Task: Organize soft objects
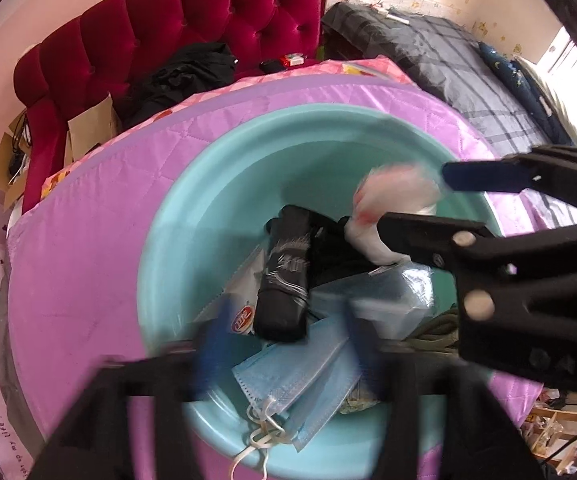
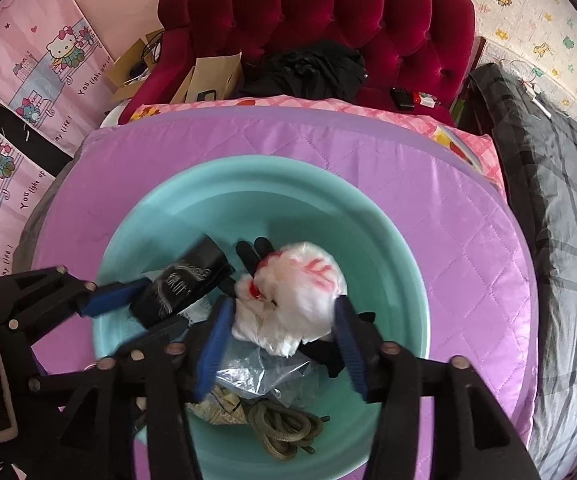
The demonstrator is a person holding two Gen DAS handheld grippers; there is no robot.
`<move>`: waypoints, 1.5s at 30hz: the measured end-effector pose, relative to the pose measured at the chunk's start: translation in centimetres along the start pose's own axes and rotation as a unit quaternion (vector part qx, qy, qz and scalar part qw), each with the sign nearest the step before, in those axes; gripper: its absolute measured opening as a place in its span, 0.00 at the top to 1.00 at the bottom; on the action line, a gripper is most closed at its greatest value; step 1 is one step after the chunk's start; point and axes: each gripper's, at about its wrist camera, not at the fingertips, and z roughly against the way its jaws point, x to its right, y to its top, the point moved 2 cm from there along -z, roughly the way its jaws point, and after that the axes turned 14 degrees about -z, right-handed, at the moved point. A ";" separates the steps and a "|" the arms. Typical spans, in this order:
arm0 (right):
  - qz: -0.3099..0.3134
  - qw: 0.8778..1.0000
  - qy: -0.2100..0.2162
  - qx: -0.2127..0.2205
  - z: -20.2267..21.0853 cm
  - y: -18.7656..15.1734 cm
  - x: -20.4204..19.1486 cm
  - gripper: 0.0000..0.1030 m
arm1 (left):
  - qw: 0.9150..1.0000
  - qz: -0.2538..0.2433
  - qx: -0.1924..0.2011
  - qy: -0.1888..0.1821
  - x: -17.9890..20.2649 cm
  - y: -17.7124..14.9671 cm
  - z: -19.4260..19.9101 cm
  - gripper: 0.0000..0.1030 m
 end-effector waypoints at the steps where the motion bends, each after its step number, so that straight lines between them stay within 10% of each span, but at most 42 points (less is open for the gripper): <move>1: -0.001 1.000 -0.001 0.000 0.0 0.0 0.0 0.31 | 1.000 -0.001 -0.002 0.004 0.0 -0.1 -0.1 0.08; 11: -0.005 1.000 -0.018 0.009 0.3 -0.2 0.3 0.00 | 1.000 0.008 0.005 0.026 -0.1 -0.8 0.5 0.00; 45: -0.026 0.998 -0.034 0.056 9.2 -8.9 -0.4 0.00 | 0.993 0.034 0.059 0.093 4.4 -6.9 9.8 0.00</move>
